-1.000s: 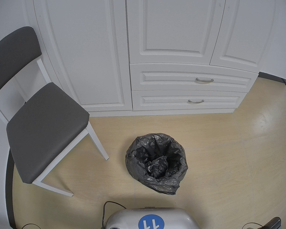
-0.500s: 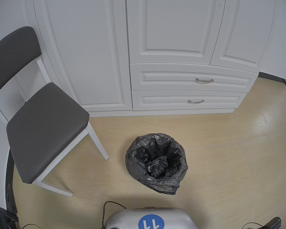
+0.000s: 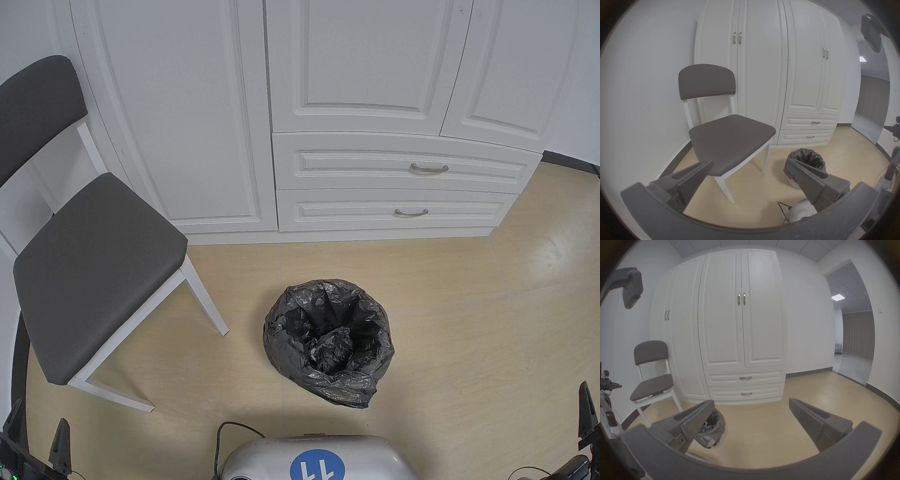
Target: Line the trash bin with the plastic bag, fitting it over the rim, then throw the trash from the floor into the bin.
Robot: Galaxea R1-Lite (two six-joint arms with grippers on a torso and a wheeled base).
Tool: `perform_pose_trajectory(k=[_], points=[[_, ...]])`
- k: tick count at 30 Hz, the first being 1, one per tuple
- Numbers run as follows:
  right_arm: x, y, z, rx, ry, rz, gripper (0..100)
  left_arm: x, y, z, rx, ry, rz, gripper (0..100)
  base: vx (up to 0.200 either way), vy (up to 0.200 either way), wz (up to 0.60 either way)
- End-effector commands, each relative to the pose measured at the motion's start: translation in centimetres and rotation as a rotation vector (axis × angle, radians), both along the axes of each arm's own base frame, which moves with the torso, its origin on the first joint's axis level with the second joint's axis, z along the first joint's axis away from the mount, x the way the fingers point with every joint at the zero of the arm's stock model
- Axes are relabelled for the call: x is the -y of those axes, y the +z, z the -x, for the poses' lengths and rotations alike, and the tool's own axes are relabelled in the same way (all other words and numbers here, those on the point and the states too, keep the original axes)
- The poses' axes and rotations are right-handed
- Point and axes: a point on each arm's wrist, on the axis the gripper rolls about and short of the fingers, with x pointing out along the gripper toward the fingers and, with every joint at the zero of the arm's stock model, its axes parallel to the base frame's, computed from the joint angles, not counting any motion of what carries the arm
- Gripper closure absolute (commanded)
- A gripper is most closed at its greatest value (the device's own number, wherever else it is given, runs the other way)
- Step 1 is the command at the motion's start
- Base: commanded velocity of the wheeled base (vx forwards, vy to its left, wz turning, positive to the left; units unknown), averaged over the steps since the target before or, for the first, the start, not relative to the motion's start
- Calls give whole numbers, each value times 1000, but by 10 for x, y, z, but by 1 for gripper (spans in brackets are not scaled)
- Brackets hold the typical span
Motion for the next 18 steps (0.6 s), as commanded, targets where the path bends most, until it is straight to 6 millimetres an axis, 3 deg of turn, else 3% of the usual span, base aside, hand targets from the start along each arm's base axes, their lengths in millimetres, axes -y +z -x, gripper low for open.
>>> perform_pose_trajectory(k=[1,18], points=[[0,-12,-2,-68,-2,6,0,0,-6,0,-12,-10,-34,0,0,0,0],[0,-19,-3,-138,9,-6,0,0,-6,0,-12,-9,-31,0,0,0,0]])
